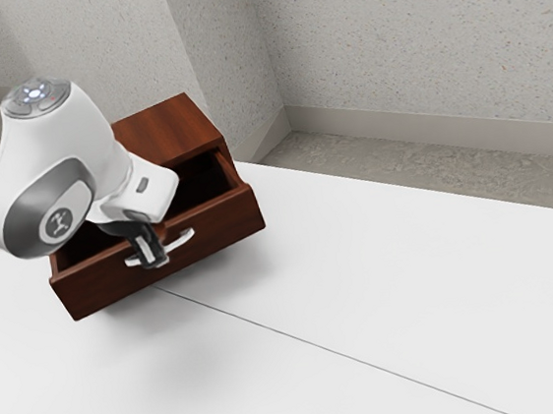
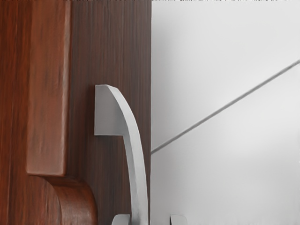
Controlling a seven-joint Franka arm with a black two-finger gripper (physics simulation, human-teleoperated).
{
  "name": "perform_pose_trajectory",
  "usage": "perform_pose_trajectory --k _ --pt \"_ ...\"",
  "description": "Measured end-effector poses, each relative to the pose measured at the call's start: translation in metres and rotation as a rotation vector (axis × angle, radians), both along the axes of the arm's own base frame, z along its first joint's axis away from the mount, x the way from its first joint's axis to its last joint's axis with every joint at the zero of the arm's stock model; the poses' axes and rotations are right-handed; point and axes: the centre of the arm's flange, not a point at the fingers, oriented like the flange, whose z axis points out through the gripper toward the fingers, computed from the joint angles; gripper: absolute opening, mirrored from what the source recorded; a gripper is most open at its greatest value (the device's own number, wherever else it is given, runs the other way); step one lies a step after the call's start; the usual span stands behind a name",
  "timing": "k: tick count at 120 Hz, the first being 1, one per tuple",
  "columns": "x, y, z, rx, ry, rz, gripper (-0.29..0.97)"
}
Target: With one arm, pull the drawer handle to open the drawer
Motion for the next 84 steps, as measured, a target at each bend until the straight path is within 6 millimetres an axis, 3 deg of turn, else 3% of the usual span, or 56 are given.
perform_pose_trajectory --k 69,77,84 --pt "-0.026 -0.035 0.009 0.010 -0.019 -0.033 -0.04" --pt "-0.038 -0.041 0.025 0.014 -0.042 -0.037 -0.02" --pt "-0.060 -0.049 0.069 0.033 -0.095 -0.037 0.06"
